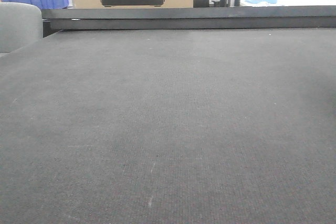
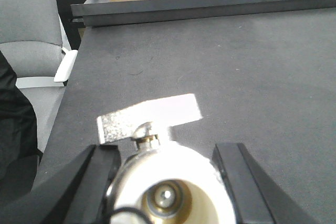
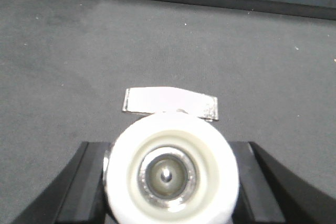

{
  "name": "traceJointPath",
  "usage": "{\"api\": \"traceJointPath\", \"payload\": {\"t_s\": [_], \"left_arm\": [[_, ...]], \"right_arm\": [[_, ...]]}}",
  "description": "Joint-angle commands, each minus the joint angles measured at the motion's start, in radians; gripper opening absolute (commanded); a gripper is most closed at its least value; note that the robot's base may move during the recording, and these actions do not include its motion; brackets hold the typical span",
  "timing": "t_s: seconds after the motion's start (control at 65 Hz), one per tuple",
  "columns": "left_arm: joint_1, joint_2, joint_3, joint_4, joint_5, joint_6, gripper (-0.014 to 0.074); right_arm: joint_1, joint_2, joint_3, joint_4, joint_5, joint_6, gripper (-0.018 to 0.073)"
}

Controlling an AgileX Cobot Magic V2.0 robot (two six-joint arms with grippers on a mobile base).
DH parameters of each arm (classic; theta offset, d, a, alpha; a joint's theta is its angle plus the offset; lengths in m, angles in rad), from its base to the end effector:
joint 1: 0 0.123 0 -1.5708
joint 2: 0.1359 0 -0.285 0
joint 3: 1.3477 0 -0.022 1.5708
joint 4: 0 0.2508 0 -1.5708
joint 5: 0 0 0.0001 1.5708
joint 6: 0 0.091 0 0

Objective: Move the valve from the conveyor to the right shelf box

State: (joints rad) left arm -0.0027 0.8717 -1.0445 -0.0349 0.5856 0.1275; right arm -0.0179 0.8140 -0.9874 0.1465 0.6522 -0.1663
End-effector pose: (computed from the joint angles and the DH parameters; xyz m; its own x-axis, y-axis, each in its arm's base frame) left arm 0.1707 -0.0022 0.4205 -0.3160 0.0991 -0.9436 0.0523 0.9948 0.0870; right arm 0.1549 0.0053 0.4064 -0.3732 -0.0427 -0.9268 -0.0828 0.9965 -0.0125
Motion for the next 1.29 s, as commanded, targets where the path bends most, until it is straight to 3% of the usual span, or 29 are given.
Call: {"api": "traceJointPath", "payload": {"t_s": [0.0,1.277], "left_arm": [[-0.006,-0.009,-0.008,-0.005,-0.059,-0.007,-0.0111],[-0.006,-0.009,-0.008,-0.005,-0.059,-0.007,-0.0111]], "right_arm": [[0.002,-0.010,-0.018,0.000,-0.086,-0.005,-0.0153],[0.002,-0.010,-0.018,0.000,-0.086,-0.005,-0.0153]]}}
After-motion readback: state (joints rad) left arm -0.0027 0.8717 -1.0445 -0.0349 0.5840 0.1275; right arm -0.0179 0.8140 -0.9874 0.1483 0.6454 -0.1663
